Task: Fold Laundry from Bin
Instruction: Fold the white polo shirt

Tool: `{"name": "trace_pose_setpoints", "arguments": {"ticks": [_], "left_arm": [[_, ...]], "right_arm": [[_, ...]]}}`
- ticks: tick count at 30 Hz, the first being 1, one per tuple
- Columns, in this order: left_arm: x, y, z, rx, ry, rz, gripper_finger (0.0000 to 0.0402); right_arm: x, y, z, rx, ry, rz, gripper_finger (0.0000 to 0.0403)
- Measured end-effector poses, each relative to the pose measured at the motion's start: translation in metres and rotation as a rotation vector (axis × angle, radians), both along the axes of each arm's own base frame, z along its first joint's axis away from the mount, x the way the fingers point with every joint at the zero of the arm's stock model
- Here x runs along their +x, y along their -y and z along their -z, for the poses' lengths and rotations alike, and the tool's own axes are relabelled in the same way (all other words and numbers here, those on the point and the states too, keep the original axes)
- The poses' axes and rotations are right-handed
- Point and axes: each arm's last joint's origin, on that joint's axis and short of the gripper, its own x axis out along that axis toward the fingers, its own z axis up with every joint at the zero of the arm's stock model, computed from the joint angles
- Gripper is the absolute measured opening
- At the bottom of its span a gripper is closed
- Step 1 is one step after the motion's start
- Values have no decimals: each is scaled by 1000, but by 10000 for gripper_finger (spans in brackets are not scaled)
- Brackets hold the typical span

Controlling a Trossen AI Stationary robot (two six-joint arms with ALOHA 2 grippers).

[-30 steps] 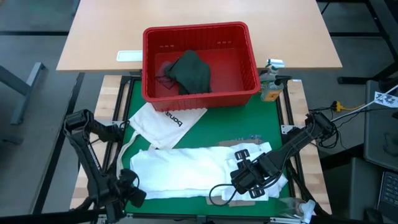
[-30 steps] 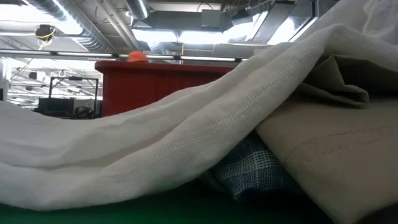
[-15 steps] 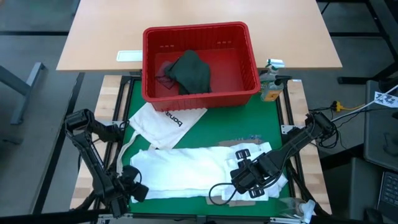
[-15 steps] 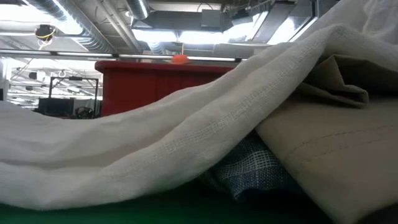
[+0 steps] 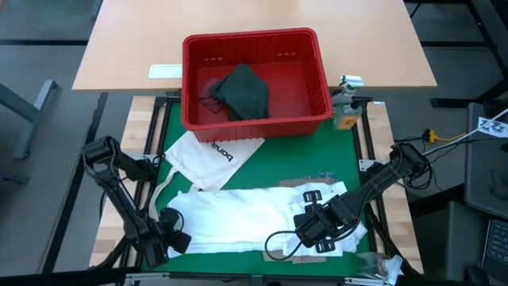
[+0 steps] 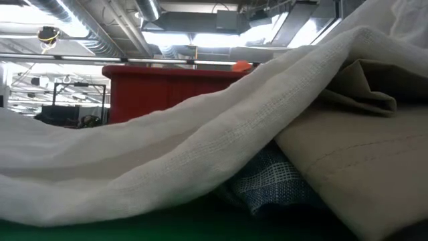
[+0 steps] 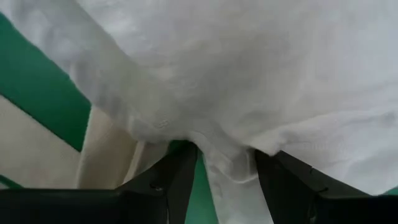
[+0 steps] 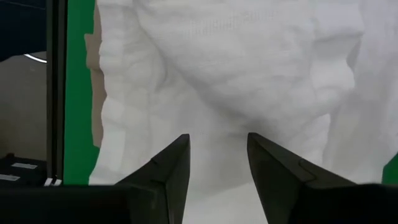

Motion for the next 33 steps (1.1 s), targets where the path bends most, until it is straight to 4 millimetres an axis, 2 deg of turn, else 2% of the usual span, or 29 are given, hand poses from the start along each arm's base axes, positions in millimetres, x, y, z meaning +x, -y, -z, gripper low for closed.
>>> {"name": "trace_pose_setpoints", "arguments": {"ticks": [11, 16, 22, 28, 33], "left_arm": [[-1, -2, 3, 18, 17, 29, 159], [0, -2, 4, 38, 47, 58, 110], [2, -1, 5, 37, 87, 45, 17], [5, 2, 2, 34, 97, 64, 6], [14, 12, -15, 29, 133, 62, 3]], "right_arm": [[0, 0, 0, 3, 3, 3, 160], [0, 0, 0, 3, 3, 3, 160], [0, 0, 0, 3, 3, 3, 160], [0, 0, 0, 3, 3, 3, 160], [1, -1, -3, 9, 8, 18, 160]]}}
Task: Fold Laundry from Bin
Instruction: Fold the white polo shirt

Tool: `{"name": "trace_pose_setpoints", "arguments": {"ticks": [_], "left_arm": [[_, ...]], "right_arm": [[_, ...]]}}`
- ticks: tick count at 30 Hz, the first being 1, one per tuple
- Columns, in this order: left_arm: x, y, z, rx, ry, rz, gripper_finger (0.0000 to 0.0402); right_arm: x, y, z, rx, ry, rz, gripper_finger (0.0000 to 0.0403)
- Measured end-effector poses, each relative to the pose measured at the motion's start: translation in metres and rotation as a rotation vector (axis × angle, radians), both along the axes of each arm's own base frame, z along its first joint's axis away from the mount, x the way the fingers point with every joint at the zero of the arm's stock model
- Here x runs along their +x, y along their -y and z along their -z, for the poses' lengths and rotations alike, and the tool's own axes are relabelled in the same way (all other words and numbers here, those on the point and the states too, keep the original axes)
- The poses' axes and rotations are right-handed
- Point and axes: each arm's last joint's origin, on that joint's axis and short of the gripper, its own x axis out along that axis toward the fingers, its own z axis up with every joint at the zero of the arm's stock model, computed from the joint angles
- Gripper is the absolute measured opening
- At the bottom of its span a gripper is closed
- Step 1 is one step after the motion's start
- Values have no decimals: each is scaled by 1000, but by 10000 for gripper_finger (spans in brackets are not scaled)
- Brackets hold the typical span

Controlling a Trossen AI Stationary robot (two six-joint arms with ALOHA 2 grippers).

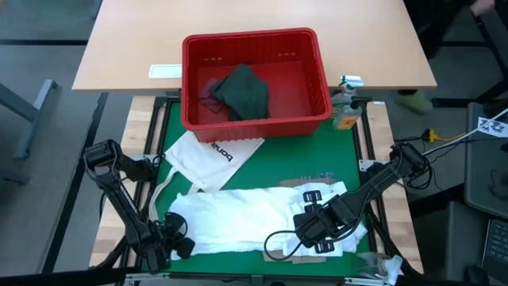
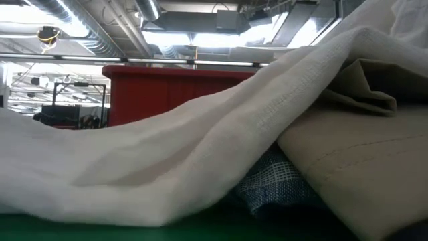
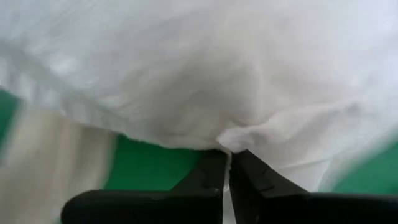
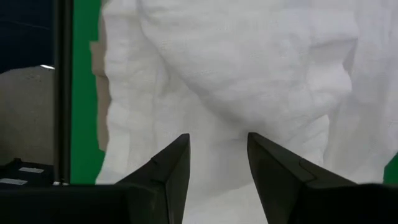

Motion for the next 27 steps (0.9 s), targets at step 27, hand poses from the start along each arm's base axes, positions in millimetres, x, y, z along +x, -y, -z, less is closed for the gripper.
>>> {"name": "trace_pose_setpoints", "arguments": {"ticks": [27], "left_arm": [[165, -52, -142, 195, 437, 547, 0]], "right_arm": [[-11, 11, -78, -51, 86, 3, 160]]}}
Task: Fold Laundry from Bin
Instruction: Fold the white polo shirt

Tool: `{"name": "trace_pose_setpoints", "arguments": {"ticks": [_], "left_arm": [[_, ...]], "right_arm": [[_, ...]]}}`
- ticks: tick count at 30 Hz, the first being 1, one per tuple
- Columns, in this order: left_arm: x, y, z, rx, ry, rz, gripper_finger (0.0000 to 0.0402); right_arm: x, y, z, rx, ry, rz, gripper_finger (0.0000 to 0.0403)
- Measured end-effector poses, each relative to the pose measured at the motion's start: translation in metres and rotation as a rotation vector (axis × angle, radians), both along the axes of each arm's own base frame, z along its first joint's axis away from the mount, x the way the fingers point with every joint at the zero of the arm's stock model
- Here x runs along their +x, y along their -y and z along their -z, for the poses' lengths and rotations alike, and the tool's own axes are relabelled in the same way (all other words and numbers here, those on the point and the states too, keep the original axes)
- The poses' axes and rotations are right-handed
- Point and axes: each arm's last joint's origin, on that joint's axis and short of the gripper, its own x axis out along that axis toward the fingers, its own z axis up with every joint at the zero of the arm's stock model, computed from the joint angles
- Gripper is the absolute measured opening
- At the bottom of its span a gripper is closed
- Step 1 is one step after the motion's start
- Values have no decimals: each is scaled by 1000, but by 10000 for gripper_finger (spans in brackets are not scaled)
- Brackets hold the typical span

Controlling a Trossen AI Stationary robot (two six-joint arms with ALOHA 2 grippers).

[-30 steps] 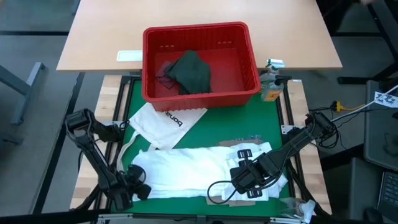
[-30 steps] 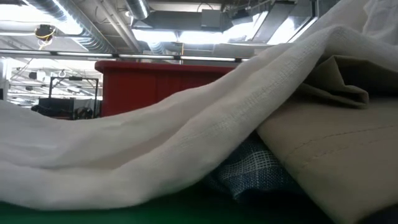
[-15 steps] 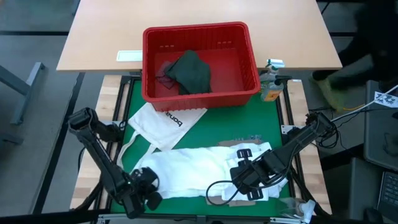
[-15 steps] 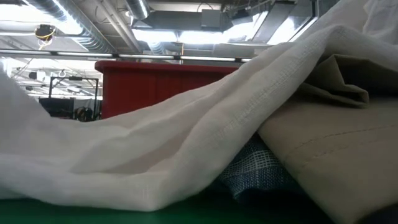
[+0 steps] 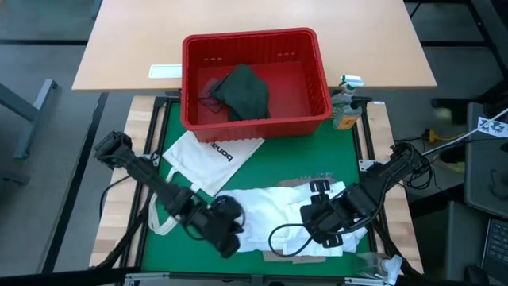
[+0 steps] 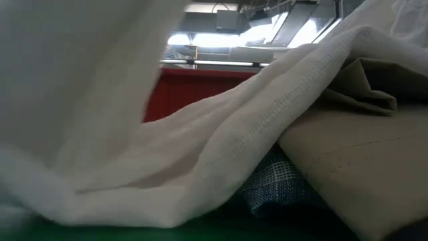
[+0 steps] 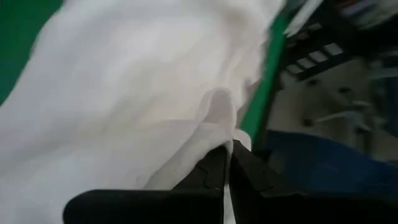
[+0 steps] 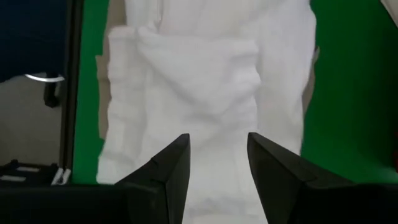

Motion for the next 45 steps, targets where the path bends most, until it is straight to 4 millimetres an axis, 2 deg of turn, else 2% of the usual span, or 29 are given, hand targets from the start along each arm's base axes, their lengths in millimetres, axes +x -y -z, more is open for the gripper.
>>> {"name": "trace_pose_setpoints", "arguments": {"ticks": [4, 8, 15, 17, 23, 36, 45], "left_arm": [[22, -18, -9, -21, 106, 88, 0], [35, -32, -13, -35, 154, 143, 0], [47, -38, -8, -78, 171, 178, 0], [53, -37, -10, -91, 222, 203, 0], [60, -41, -19, -126, 328, 232, 0], [71, -52, -35, -191, 494, 238, 0], [74, -58, -35, -191, 498, 228, 0]], "right_arm": [[-3, 3, -2, -19, -20, 1, 160], [-4, 4, -3, -33, -14, 12, 160], [-4, 4, -3, -34, -11, 13, 160], [-4, 4, -3, -34, -10, 14, 160], [-8, 7, -10, -18, 10, 16, 160], [-26, 21, -43, 16, 137, 29, 160], [-35, 29, -53, 18, 192, 71, 160]]}}
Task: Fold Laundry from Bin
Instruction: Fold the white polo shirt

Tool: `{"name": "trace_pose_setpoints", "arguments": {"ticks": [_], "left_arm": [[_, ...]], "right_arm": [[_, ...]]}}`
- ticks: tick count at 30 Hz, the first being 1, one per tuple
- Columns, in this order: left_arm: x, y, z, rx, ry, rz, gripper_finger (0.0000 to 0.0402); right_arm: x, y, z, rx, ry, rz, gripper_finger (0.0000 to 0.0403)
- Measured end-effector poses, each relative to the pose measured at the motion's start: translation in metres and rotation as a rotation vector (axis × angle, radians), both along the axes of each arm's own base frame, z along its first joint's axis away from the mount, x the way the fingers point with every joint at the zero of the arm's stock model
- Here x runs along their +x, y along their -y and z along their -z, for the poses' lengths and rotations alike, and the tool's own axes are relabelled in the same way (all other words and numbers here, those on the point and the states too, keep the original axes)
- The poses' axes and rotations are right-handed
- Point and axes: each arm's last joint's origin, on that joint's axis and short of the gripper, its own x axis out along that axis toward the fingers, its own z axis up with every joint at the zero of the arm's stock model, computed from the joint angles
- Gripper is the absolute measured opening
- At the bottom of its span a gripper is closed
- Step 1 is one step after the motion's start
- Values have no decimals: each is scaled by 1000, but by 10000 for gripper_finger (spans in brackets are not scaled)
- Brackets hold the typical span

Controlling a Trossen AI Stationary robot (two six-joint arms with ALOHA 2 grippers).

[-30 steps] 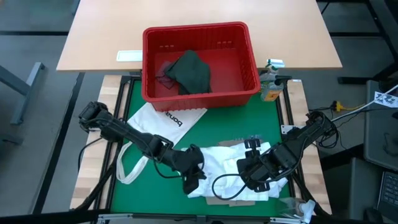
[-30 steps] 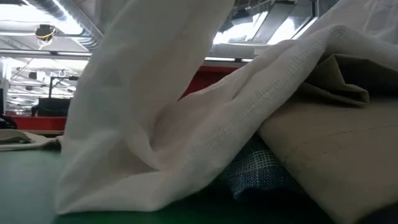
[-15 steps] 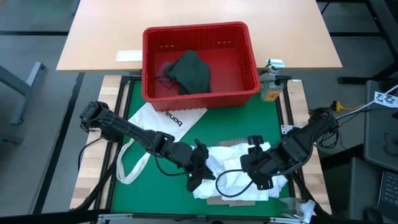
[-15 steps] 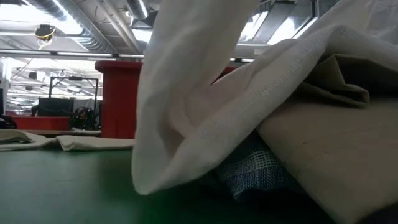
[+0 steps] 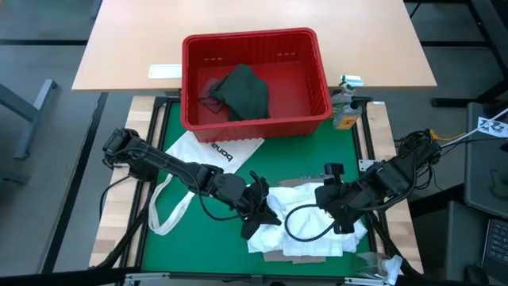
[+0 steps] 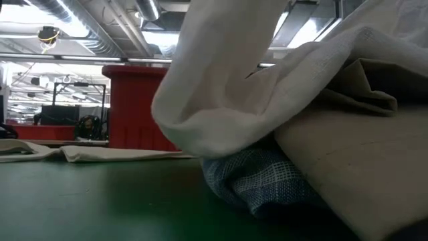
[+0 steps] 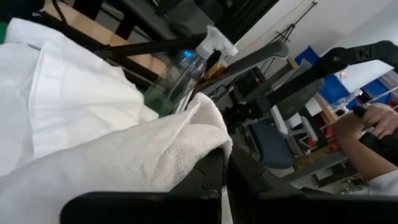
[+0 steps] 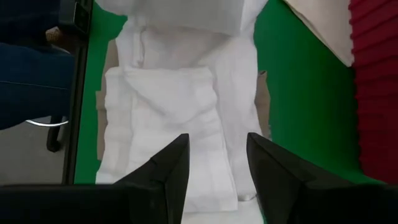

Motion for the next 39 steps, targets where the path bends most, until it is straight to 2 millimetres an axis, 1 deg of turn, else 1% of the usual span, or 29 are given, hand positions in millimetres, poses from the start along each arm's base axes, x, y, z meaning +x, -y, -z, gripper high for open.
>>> {"name": "trace_pose_setpoints", "arguments": {"ticks": [3, 6, 12, 15, 18, 21, 25, 27, 31, 33, 36, 39], "left_arm": [[-1, 1, 1, 4, -7, -2, 0], [4, 4, 8, 8, -18, 2, 0], [21, 12, 41, 19, -71, 14, 0], [29, 8, 52, 21, -87, 1, 0], [34, 2, 59, 20, -96, -12, 0], [38, -4, 60, 15, -86, -24, 0], [41, -9, 55, 9, -38, -68, 1], [42, -10, 53, 6, -6, -85, 7], [46, -5, 55, 2, 39, -75, 24], [52, -1, 65, -3, 55, -71, 30], [57, 4, 82, 9, 26, -65, 39], [61, 5, 96, 35, 12, -80, 47]], "right_arm": [[0, 0, 0, 1, 0, 0, 160], [0, 0, 0, 1, 0, 0, 160], [0, 0, 0, -4, 6, 2, 160], [1, 0, 0, -2, 8, 2, 160], [1, 0, 0, -3, 8, 2, 160], [1, 0, 0, -2, 8, 2, 160], [1, 0, 0, -1, 10, 2, 160], [1, -1, 0, -1, 10, 2, 160], [1, -1, 0, -1, 11, 2, 160], [1, -1, 0, -1, 11, 2, 160], [2, -1, 0, 4, 18, 2, 160], [3, -2, 0, 9, 25, 1, 160]]}}
